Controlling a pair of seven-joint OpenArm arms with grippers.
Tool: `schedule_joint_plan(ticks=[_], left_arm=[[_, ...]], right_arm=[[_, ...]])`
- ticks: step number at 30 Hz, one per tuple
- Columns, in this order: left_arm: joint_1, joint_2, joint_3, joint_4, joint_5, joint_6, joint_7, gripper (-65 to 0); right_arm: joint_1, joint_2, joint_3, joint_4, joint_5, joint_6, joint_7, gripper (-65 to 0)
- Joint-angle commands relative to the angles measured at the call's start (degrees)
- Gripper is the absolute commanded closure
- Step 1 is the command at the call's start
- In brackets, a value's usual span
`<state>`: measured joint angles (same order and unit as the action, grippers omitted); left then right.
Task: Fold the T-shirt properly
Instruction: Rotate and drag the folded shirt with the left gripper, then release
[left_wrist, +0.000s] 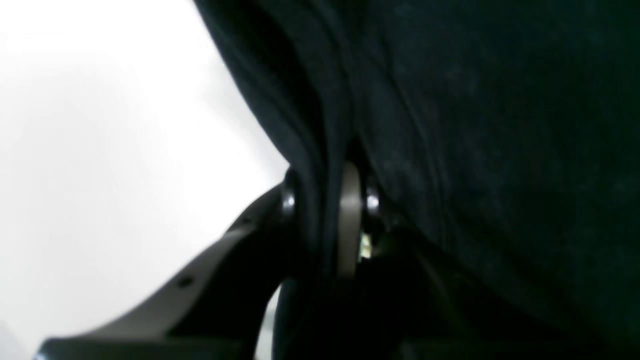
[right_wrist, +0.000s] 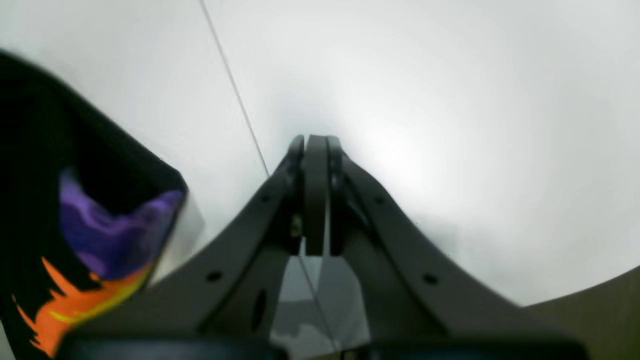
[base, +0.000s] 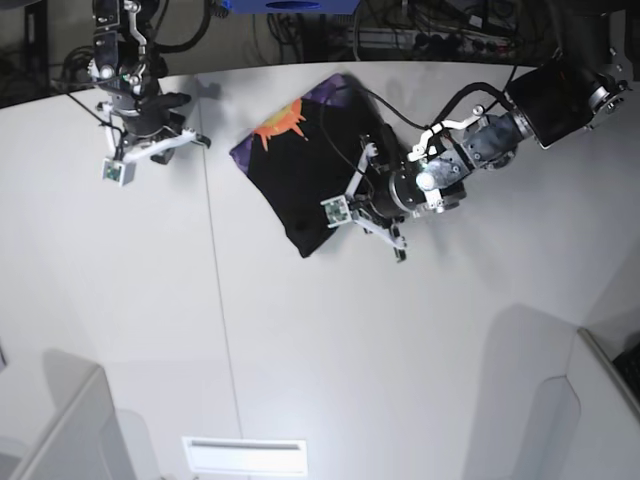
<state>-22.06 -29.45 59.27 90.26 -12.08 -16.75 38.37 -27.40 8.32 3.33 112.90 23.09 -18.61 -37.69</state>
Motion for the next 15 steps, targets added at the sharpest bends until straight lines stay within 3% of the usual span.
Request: schedule_joint_plan(ticks=[1,4,9,15], left_arm=[[-0.6,0.1,-0.1,0.1,3.2,-1.9,1.1,0.0],[-0.4,2.5,0.3,-1.2,13.4,-6.7,1.1,0.0],[-0.1,5.9,0.5,-5.6,26.3,-9.7,-0.1,0.0],[1.4,8.6,-0.1,-10.9,32.6,-13.4,-15.6,0.0]], right_arm=[[0.2,0.4,0.5,1.1,-0.4,0.1,1.3,0.0],[0.2,0.4,0.5,1.1,-0.4,0.1,1.3,0.0],[0.3,0.4,0.4,1.0,-0.5,0.1,1.3,0.0],[0.2,0.4,0.2,0.7,-0.5,0.1,1.3,0.0]])
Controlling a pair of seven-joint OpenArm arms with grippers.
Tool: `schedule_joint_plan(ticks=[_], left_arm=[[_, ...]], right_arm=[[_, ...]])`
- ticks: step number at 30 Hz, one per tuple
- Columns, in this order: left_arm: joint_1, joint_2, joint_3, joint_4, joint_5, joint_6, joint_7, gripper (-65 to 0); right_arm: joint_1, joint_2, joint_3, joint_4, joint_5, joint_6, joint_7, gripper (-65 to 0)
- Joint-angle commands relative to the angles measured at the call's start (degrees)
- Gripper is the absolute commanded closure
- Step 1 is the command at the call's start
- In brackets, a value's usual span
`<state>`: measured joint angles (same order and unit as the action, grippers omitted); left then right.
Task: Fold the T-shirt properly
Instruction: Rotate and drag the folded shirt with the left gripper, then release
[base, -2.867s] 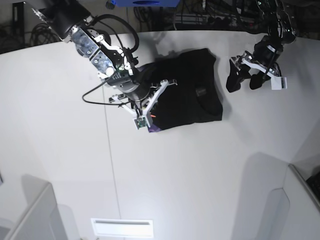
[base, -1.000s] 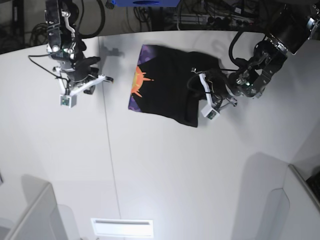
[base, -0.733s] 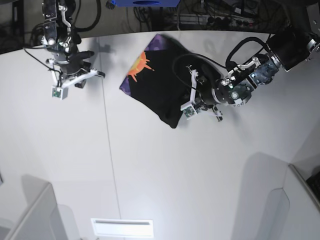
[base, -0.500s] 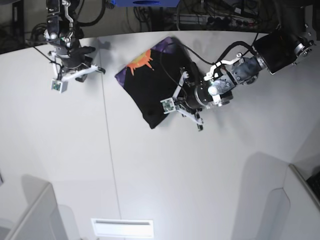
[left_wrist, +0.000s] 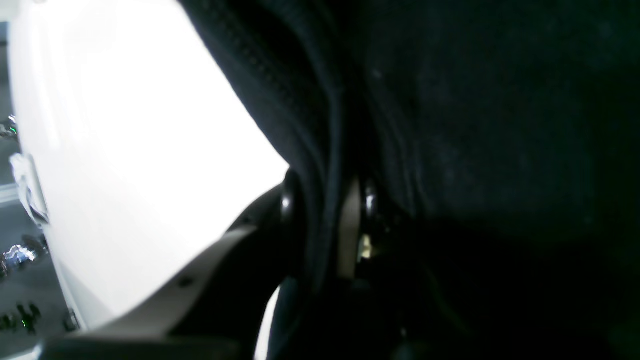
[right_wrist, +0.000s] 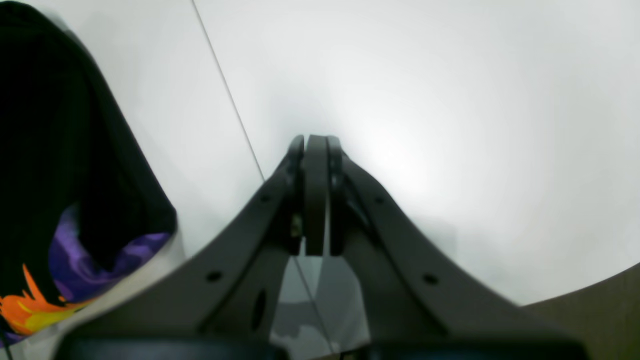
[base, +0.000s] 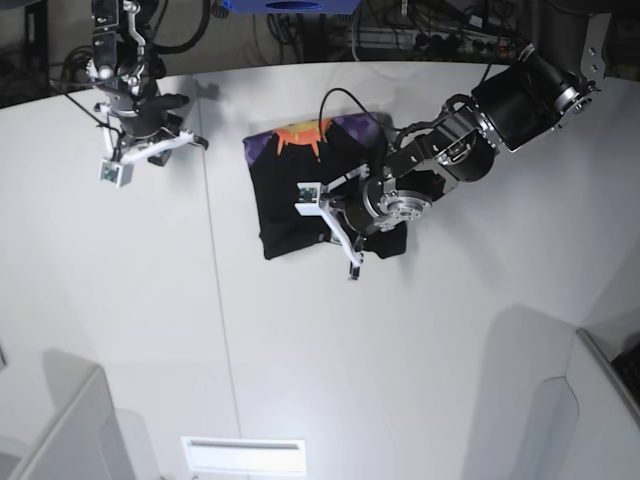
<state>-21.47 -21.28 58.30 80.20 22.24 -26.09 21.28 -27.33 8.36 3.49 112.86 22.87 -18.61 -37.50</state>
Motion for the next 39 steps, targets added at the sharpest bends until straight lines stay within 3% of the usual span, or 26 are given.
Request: schedule_joint_plan(ticks=[1,8,16,26,32,35,39], left_arm=[[1.0,1.0,0.8,-1.8,-1.0,-4.1,-0.8,0.0],[1.1,5.1,1.4,-7.1,0.3,-5.3,-8.2,0.0],[1.1,7.0,1.4,-8.2,0.3,-8.2,-8.6,0.0],[0.7,8.0,0.8,-7.9,0.2,-8.2,-8.1,-0.7],[0.5,8.1,-1.7,-5.4,0.2,-8.3,-8.1,-39.0],[0.8,8.2,-5.3,-2.6,0.0,-8.3,-8.1,-46.6],[1.0,8.2,-10.2,1.8,0.0,-8.3,-8.1,-47.2]], right_arm=[[0.1,0.4,0.1,0.7,-0.3,0.1,1.1,0.0],[0.5,0.4,0.1,-3.0,-0.3,0.1,1.1,0.0],[1.2,0.4,0.5,-4.6,-0.3,0.1,1.1,0.0],[2.1,0.4,0.3,-4.6,-0.3,0.0,1.1,0.0],[2.1,0.4,0.3,-4.6,-0.3,0.0,1.1,0.0],[2.1,0.4,0.3,-4.6,-0.3,0.0,1.1,0.0],[2.1,0.4,0.1,-4.5,-0.3,0.0,1.1,0.0]])
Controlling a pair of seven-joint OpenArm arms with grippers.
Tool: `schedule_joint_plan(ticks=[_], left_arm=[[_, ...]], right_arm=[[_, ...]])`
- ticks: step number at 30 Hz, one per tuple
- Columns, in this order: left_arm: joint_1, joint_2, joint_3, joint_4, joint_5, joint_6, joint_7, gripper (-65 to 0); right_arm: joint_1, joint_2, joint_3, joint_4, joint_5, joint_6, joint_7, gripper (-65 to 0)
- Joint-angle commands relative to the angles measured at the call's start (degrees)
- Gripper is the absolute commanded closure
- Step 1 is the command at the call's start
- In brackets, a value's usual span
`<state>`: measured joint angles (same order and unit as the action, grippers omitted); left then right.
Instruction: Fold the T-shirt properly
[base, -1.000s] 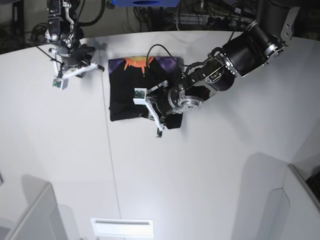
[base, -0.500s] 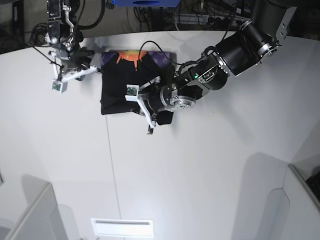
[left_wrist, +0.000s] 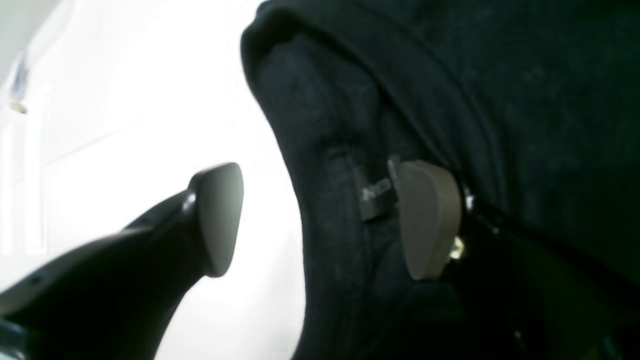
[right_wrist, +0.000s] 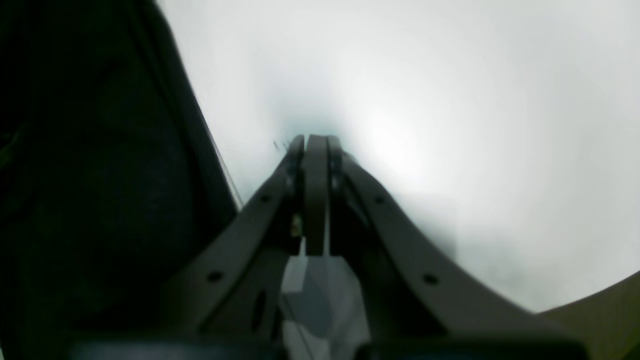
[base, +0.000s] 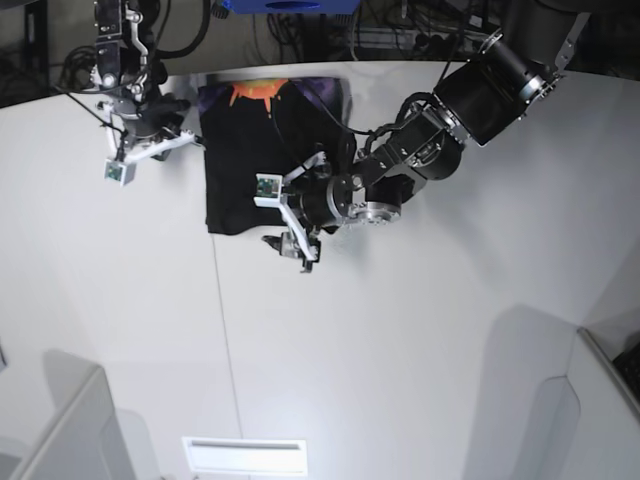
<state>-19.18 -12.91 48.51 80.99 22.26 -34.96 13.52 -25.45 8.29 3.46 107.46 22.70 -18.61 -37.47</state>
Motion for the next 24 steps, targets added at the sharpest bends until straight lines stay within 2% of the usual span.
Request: schedule_joint_plan(ticks=[1,5,10,17,21,22,24], left_arm=[[-1.2,-0.1,-2.0,2.2,-0.2,0.5,-0.4,-47.2],[1.0,-0.1,-8.7,5.6,-0.3,0.7,-0.6,-47.2],[1.1,2.1,-12.3,7.0,-0.4,0.8,-0.6,-47.2],[5.5,10.9,-26.7,17.3,-0.5,0.8,-0.4,-47.2],[12.2,13.1,-33.4,26.7,-0.5,0.8,2.7,-46.4],[13.9,13.2,-34.8,28.5,-0.5,0.8,3.7,-44.1],[18.6,13.0,-37.0,31.2,-0.5,0.7,4.6,-33.2]], right_arm=[[0.2,0.5,0.1,1.0,-0.1,0.0,1.1,0.0],[0.2,0.7,0.1,1.0,-0.1,0.0,1.1,0.0],[0.2,0.7,0.0,1.1,-0.2,0.0,1.2,0.0],[-0.2,1.0,0.0,1.1,-0.2,0.1,1.2,0.0],[-0.3,3.2,-0.1,1.2,-0.2,0.1,1.5,0.0],[-0.3,4.0,-0.1,1.3,-0.2,0.1,1.5,0.0],[-0.7,6.2,-0.1,2.8,-0.2,0.2,2.8,0.0]])
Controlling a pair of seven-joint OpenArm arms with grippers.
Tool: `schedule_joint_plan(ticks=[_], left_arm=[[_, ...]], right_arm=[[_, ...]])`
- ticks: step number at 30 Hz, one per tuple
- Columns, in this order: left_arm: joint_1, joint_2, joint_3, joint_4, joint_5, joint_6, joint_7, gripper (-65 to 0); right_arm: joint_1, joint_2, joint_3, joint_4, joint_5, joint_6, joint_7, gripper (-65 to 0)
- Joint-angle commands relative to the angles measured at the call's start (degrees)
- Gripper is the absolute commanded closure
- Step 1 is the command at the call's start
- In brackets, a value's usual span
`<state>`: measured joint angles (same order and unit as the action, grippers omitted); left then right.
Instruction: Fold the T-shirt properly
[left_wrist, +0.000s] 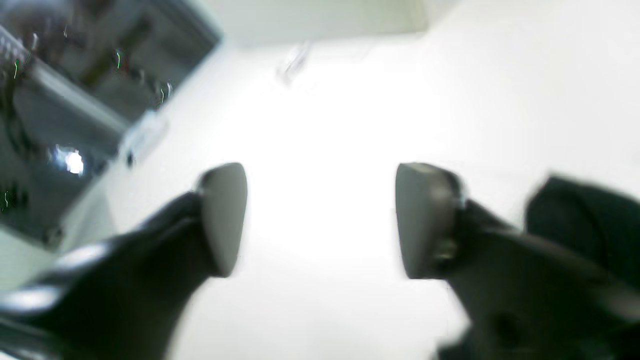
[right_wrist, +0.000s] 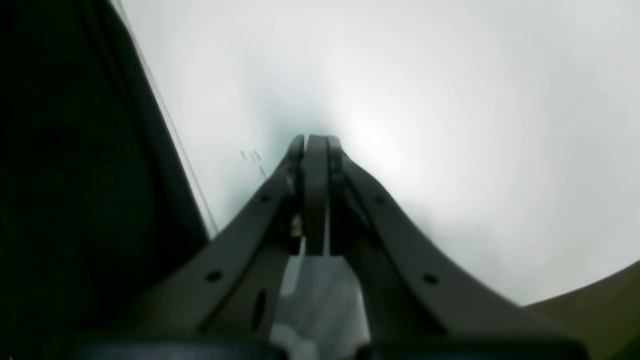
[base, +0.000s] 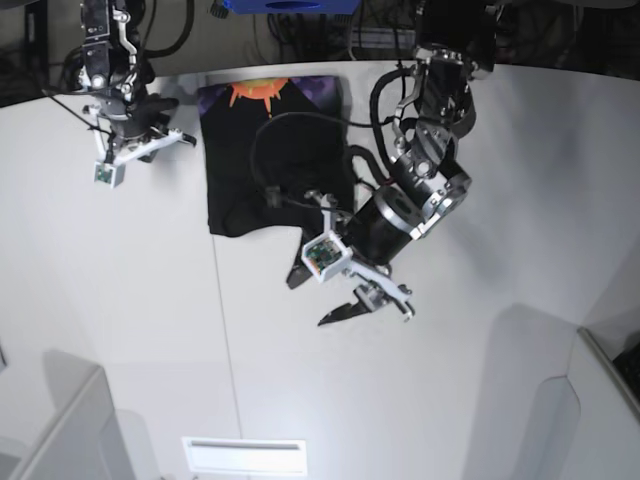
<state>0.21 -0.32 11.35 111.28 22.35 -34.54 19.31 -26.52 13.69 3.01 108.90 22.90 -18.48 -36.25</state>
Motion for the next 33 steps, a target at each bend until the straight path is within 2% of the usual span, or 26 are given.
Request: schedule_joint_plan(ticks=[1,3,4,6,8,11,13,15,18,21,23,27,33], left_arm=[[2.0,0.3,-1.0,2.0,-0.6,0.3,-1.6,-24.8],[7.2,0.3,-4.1,2.8,-0.6,0.4,-4.7,-3.9],[10.2,0.4,-6.3,2.8,-0.6,0.4,-7.2,0.0],[15.1,0.5,-10.4,2.7,-0.8,0.4,-12.8,0.0],[19.7,0.6,-14.3,2.6,-3.8,0.5,-17.8,0.0],[26.4,0.3,-20.3,2.4,-14.9,0.5,-25.6,0.0],[30.3,-0.3,-22.8,2.4,-20.2,0.5,-28.9,0.0],[35.1,-1.4,-24.3,1.5,-23.3,0.5,-32.1,0.0],[41.1,-2.1,-24.6,-1.6,-23.6,0.5,-38.6,0.0],[46.8,-2.1,-24.7,-8.0,-23.6,0.5,-48.0,0.0],[49.3,-2.1,-24.8,-13.4,-23.6,0.5,-53.6,0.0],[51.9,-2.0,-24.5,-29.0,-23.6,0.5,-65.3,0.0],[50.2,-2.0,-24.1,-53.7,-23.6,0.5,-80.5,0.0]], right_arm=[[-0.8,1.8,0.3,2.4,-0.4,0.1,3.2,0.0],[-3.0,4.2,0.3,4.6,-0.5,0.1,7.8,0.0],[-4.4,5.8,0.3,5.4,-0.5,0.1,10.1,0.0],[-6.9,8.5,0.3,6.0,-0.5,0.2,15.1,0.0],[-9.2,10.4,0.3,6.0,-0.5,1.2,19.8,0.0],[-12.9,12.0,0.8,6.0,-1.6,8.2,26.4,0.0],[-14.8,11.9,0.8,6.0,-6.0,11.1,29.7,0.0],[-17.7,11.2,0.3,6.0,-13.3,13.1,33.0,0.0],[-20.7,8.1,-0.8,5.8,-22.7,15.4,37.3,0.0],[-24.7,5.9,-1.1,5.6,-30.6,18.1,41.1,0.0],[-27.1,5.2,-1.2,5.6,-32.7,19.1,41.9,0.0],[-31.5,5.3,-3.1,5.6,-33.2,20.4,40.9,0.0],[-38.0,5.3,-9.9,5.0,-33.3,20.2,31.9,0.0]])
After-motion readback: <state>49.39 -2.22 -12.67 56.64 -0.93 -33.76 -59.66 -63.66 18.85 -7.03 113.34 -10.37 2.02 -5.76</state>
